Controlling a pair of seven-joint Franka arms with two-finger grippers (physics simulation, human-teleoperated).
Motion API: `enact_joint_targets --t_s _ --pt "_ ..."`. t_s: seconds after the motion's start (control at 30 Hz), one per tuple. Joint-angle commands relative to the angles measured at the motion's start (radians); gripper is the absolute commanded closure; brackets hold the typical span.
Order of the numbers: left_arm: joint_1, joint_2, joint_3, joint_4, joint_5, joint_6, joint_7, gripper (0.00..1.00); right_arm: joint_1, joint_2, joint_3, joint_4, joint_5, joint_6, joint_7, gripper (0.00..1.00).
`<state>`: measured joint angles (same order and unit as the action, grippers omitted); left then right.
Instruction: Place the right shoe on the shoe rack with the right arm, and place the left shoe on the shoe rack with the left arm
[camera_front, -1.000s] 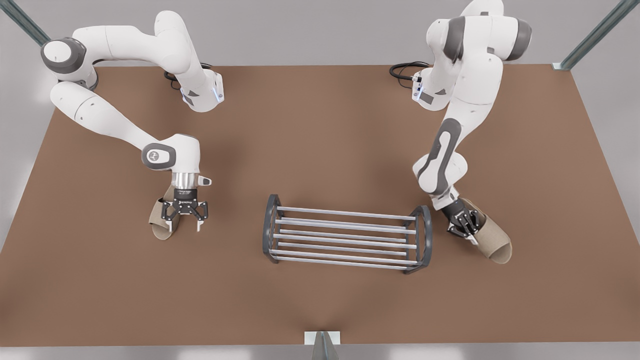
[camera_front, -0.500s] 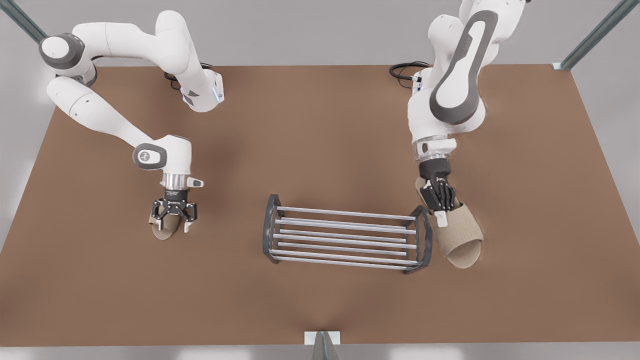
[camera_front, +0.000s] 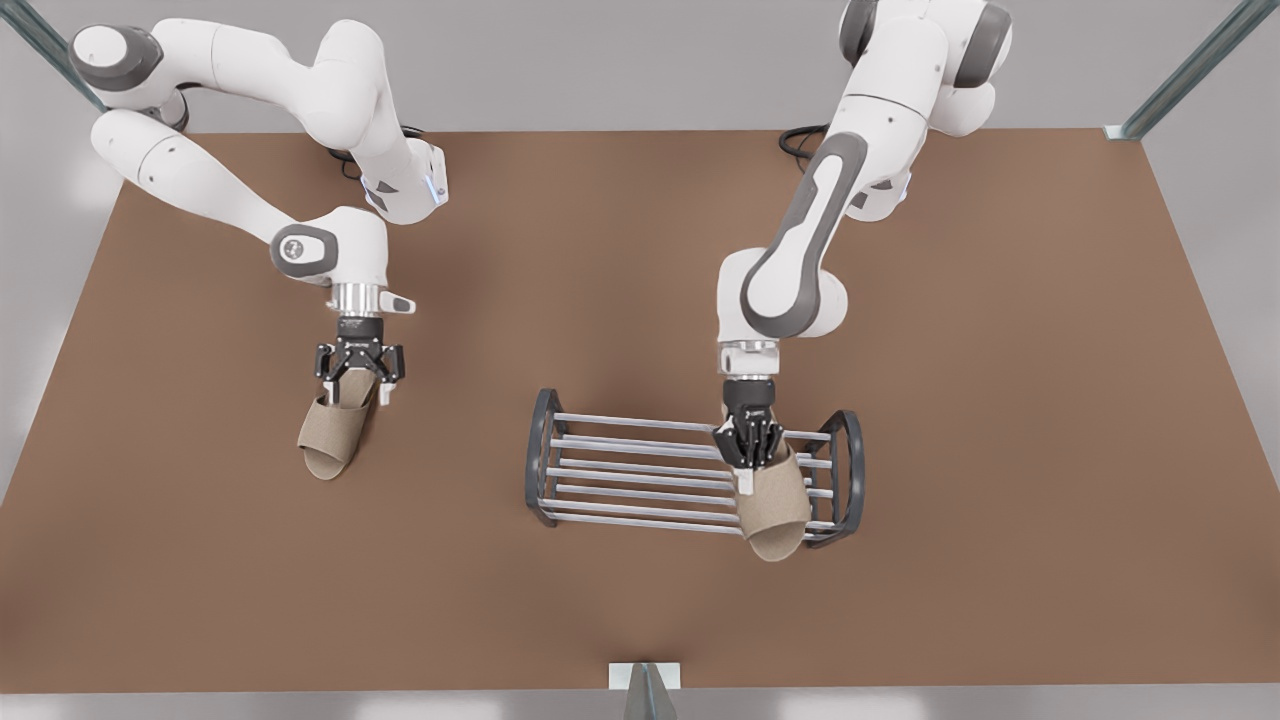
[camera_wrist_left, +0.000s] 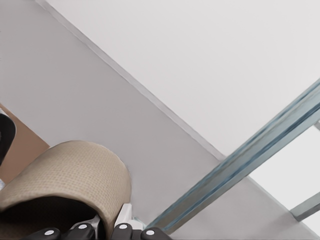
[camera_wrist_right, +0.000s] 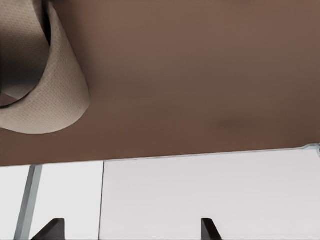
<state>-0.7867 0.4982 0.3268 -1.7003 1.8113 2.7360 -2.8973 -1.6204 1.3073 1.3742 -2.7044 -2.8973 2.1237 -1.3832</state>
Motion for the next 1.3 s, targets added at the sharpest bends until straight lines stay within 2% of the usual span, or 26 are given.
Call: enact_joint_targets --t_s 0.0,0.13,0.37,0.4,0.43,0.47,0.8,1.03,1.27 --pt "0.011 0.016 0.0 -0.001 0.003 0.005 -0.573 0.79 -0.013 -0.002 0.003 -0.029 -0.02 -0.056 0.03 0.0" --pt "0.02 0.034 -0.002 -0.001 0.002 0.007 -0.554 0.79 -0.023 -0.008 -0.011 -0.069 -0.019 -0.097 0.03 0.0" --pt "0.021 0.04 0.0 -0.001 0.002 0.04 -0.551 0.79 -0.007 -0.01 -0.096 -0.061 -0.026 -0.116 0.006 0.0" --pt "0.021 0.04 0.0 -0.007 0.002 0.04 -0.543 0.66 -0.003 -0.008 -0.109 -0.058 -0.028 -0.116 0.006 0.0" --pt "0.023 0.04 0.0 -0.009 0.002 0.042 -0.539 0.2 -0.001 -0.006 -0.119 -0.055 -0.03 -0.117 0.006 0.0" --pt "0.023 0.04 0.0 -0.012 0.0 0.042 -0.537 0.0 0.0 -0.006 -0.121 -0.049 -0.03 -0.117 0.006 0.0" --pt "0.026 0.028 0.0 -0.033 0.0 0.042 -0.539 0.0 0.051 0.0 -0.158 0.002 -0.031 -0.128 0.013 0.0" --pt "0.001 -0.026 0.002 -0.091 0.0 0.04 -0.536 0.0 0.106 0.003 -0.185 0.06 -0.033 -0.128 0.015 0.0" --pt "-0.061 -0.135 0.002 -0.199 0.002 0.04 -0.53 0.0 0.112 0.006 -0.199 0.074 -0.036 -0.128 0.015 0.0"
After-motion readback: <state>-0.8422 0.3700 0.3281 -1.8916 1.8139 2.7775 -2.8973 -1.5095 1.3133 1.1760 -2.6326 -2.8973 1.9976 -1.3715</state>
